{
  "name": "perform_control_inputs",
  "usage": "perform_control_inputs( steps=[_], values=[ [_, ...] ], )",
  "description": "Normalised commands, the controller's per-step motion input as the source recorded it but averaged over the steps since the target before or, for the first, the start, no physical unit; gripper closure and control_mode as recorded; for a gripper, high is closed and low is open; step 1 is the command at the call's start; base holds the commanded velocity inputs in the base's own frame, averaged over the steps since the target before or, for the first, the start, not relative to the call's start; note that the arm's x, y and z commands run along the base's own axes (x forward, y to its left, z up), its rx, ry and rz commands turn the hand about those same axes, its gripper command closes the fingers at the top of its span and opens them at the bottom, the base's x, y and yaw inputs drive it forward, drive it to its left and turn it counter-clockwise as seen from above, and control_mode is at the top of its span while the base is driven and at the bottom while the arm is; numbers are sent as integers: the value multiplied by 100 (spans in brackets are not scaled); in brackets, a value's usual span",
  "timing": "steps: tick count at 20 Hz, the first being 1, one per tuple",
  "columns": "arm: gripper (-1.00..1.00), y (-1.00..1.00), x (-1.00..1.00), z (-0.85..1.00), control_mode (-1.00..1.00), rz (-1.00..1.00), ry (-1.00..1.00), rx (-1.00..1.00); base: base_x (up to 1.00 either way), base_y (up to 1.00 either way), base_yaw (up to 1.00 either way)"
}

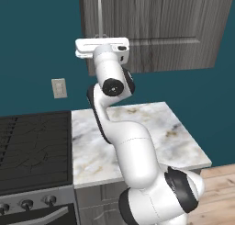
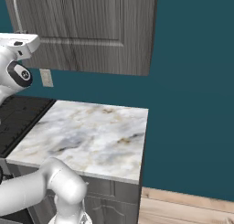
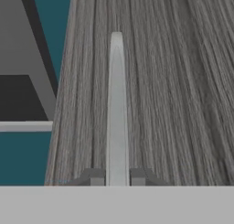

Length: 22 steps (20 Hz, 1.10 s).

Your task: Get the candle and the liquor from the cabinet and move them to the dining counter.

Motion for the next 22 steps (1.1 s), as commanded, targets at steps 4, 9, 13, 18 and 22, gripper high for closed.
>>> perform_control_inputs(
  steps=[4,9,13,18,22],
  values=[
    [100,0,0,0,-100,0,0,0,0,0,0],
    [100,-7,-7,0,-100,-2,0,0,0,0,0],
    [100,-13,-22,1,-100,-8,0,0,0,0,0],
    [100,-17,-29,2,-100,-10,0,0,0,0,0],
    [100,-19,-32,2,-100,-10,0,0,0,0,0]
  ],
)
